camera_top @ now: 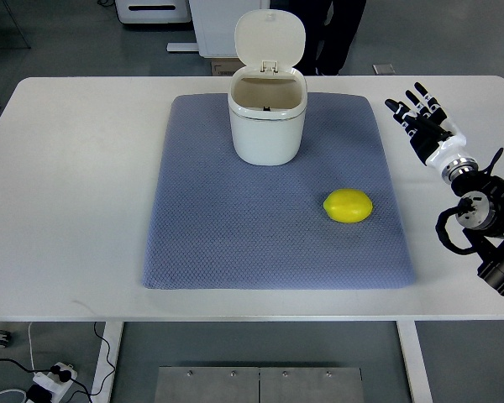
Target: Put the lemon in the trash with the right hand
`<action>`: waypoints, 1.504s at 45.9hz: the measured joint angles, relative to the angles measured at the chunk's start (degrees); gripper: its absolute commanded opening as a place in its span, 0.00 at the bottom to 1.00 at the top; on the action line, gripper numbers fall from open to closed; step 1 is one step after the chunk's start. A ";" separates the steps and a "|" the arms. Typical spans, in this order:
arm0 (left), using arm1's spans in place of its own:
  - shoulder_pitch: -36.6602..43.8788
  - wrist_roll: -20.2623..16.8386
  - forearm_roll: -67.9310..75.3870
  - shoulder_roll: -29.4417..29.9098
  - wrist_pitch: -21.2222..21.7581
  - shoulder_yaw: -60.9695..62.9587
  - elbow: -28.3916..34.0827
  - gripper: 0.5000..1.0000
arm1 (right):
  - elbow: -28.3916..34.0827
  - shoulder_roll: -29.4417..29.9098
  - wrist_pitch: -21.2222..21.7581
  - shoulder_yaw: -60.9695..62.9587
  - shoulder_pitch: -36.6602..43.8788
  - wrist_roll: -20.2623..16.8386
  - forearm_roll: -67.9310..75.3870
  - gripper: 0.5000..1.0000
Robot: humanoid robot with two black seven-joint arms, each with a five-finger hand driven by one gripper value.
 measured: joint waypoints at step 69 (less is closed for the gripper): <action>0.00 0.02 -0.01 0.00 0.00 0.00 -0.02 1.00 | 4.19 -13.70 1.15 -13.88 6.44 -3.69 0.27 1.00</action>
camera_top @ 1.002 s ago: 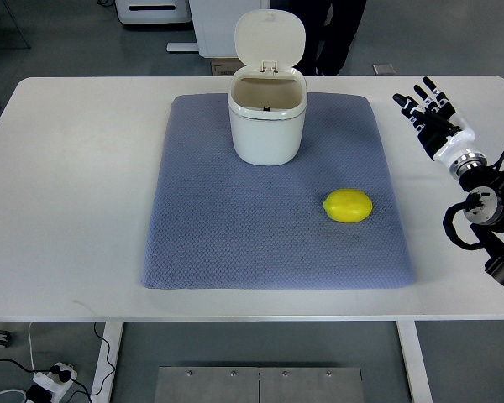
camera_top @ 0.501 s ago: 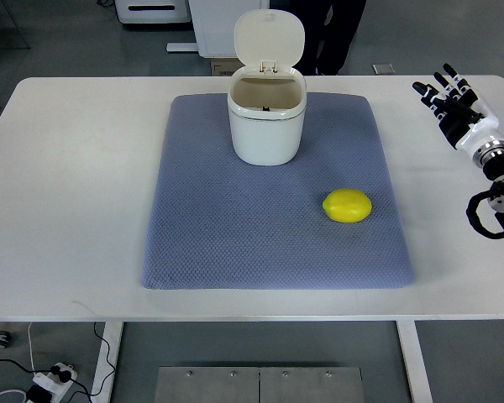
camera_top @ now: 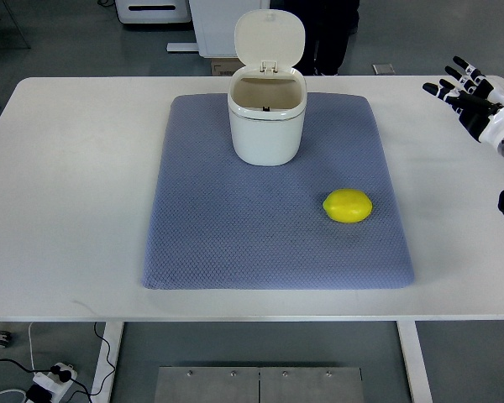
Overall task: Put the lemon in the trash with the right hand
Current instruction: 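Raise the right hand and rotate it palm-down above the mat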
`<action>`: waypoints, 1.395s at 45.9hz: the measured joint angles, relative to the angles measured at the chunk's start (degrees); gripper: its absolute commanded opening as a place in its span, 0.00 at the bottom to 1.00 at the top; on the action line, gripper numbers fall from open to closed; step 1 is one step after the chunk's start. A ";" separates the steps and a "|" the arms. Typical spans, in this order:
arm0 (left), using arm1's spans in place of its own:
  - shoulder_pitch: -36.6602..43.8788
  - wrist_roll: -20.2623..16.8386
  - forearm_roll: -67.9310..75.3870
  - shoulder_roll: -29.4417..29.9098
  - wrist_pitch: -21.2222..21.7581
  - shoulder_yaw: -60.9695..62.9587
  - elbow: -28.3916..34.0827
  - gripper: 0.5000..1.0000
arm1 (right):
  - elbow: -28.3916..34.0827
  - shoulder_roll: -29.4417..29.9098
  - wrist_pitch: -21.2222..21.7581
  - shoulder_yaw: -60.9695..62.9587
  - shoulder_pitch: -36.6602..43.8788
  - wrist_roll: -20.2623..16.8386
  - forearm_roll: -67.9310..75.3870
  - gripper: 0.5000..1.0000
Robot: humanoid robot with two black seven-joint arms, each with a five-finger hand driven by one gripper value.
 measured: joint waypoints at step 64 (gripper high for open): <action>-0.01 -0.03 0.00 0.00 0.00 0.00 0.03 1.00 | 20.40 -19.62 6.06 -62.27 39.46 -0.03 0.18 1.00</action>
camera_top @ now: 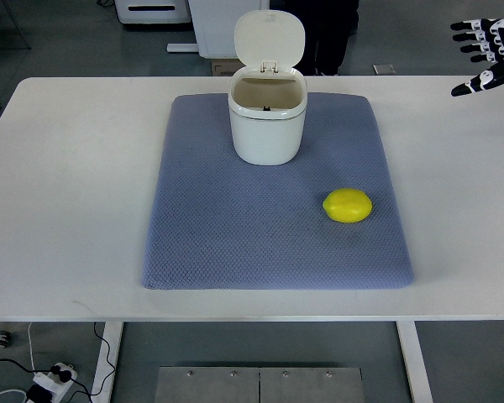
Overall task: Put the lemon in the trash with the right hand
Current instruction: 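Raise the right hand and rotate it palm-down above the mat, then lower the open right hand over the yellow lemon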
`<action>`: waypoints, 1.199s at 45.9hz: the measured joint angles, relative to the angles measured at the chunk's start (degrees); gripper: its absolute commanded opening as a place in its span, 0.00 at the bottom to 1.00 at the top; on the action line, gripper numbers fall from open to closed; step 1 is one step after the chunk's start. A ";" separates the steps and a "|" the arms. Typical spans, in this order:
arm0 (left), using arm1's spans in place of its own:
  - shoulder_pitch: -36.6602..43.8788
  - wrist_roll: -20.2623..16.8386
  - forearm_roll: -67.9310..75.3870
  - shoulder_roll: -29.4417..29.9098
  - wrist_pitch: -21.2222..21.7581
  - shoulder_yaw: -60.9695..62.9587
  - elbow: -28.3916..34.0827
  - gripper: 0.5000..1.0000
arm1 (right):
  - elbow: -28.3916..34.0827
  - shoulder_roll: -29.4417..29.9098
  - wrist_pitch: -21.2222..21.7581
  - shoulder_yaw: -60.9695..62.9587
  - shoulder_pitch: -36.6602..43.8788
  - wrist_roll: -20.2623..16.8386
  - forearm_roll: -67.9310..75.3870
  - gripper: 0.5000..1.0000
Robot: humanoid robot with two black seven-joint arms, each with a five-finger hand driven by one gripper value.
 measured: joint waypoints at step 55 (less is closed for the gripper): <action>0.02 0.02 -0.01 0.00 0.00 0.00 -0.01 1.00 | 23.60 13.59 -4.34 -26.98 27.81 -6.14 -9.14 1.00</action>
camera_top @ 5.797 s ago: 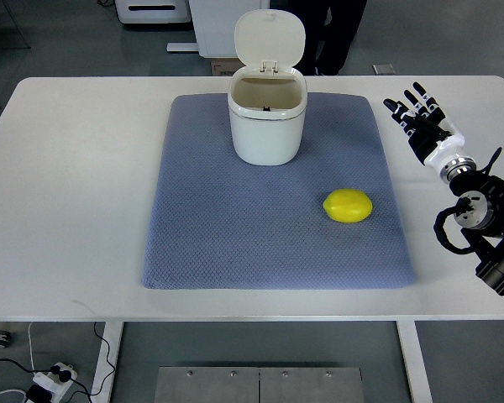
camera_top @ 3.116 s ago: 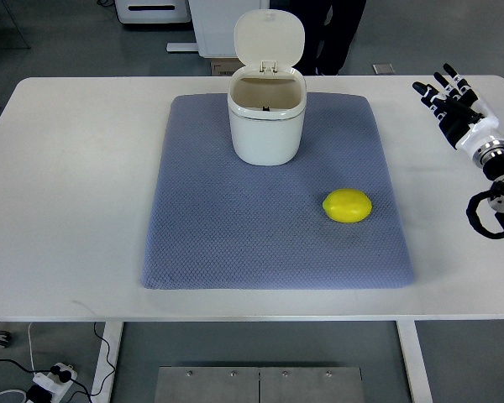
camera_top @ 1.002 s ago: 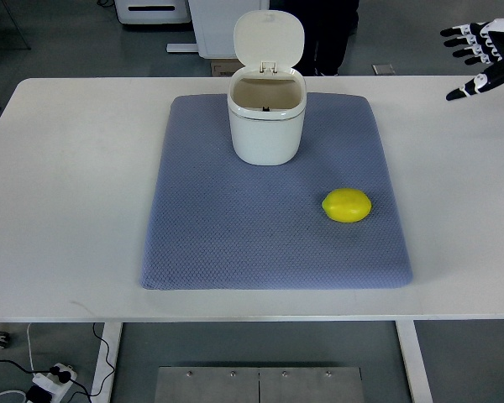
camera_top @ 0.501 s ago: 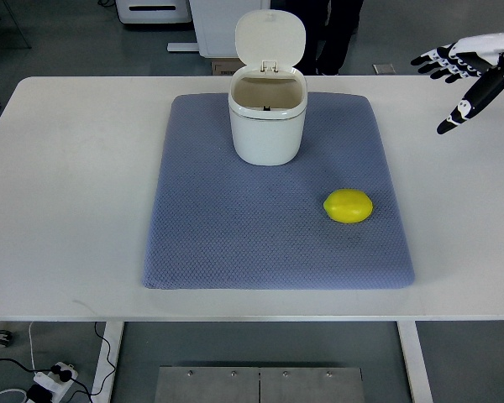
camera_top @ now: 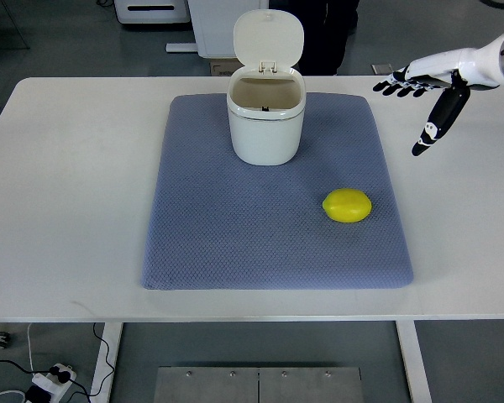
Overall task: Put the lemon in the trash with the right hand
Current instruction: 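Lower the open right hand over the yellow lemon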
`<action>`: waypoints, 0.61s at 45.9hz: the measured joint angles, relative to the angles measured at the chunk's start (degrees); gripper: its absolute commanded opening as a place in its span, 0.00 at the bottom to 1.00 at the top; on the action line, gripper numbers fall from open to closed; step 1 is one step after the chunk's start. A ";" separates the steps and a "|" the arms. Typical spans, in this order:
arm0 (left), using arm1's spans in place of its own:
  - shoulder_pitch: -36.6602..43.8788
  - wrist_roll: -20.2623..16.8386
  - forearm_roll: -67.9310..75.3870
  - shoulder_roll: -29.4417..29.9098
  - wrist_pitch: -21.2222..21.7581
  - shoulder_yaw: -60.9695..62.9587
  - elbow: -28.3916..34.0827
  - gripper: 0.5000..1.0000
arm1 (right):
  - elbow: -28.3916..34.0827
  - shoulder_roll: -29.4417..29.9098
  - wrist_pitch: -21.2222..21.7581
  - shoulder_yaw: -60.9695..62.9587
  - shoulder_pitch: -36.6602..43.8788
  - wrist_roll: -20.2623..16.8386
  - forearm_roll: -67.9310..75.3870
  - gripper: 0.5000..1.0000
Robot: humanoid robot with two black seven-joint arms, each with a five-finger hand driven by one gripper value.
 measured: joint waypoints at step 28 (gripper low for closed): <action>0.01 0.01 0.00 0.00 0.00 0.00 0.01 1.00 | 3.25 10.08 -5.22 -2.70 -1.81 -1.69 0.50 1.00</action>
